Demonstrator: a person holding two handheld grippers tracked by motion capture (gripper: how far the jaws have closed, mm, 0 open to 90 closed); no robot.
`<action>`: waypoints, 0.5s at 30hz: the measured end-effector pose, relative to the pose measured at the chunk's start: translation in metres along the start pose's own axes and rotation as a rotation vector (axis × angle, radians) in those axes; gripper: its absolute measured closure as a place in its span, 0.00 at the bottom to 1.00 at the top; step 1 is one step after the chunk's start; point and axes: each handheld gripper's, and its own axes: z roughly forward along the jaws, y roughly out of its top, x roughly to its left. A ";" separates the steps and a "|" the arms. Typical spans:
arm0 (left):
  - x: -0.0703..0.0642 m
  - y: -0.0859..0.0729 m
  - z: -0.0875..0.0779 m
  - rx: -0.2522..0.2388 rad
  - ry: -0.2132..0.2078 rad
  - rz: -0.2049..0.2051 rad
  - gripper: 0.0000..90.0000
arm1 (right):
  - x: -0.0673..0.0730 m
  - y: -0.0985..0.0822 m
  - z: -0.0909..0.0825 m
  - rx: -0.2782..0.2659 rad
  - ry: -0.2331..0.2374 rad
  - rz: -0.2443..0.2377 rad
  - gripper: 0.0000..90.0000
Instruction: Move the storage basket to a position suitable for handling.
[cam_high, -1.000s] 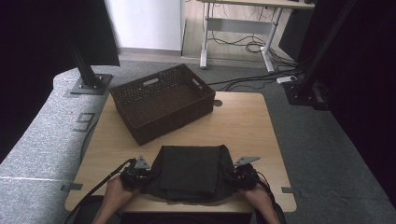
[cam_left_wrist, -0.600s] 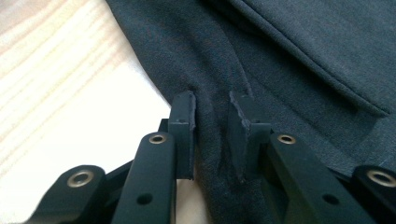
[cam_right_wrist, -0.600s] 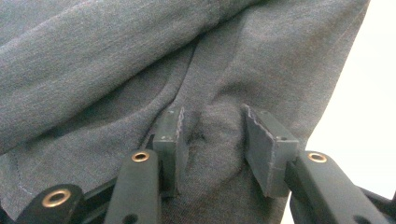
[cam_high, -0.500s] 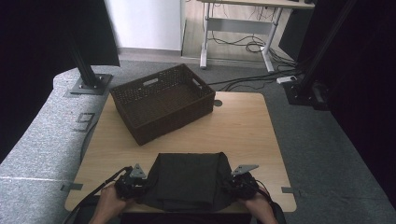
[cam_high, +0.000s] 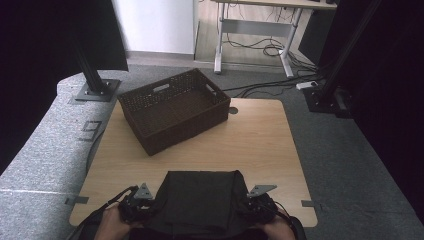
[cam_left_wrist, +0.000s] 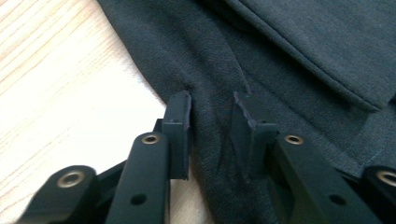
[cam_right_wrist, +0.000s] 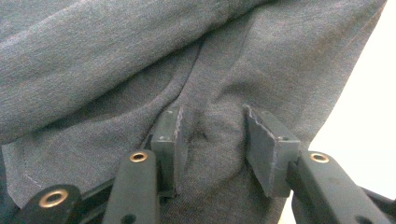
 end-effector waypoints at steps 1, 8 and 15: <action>0.001 0.000 0.000 -0.002 0.000 -0.002 0.71 | 0.000 0.000 0.000 -0.002 0.002 -0.001 0.61; 0.010 0.004 -0.002 -0.056 0.042 -0.047 0.41 | -0.008 0.005 -0.005 -0.025 -0.013 0.010 0.44; 0.030 0.012 -0.008 -0.121 0.096 -0.117 0.29 | -0.024 0.012 -0.014 -0.078 -0.086 0.028 0.30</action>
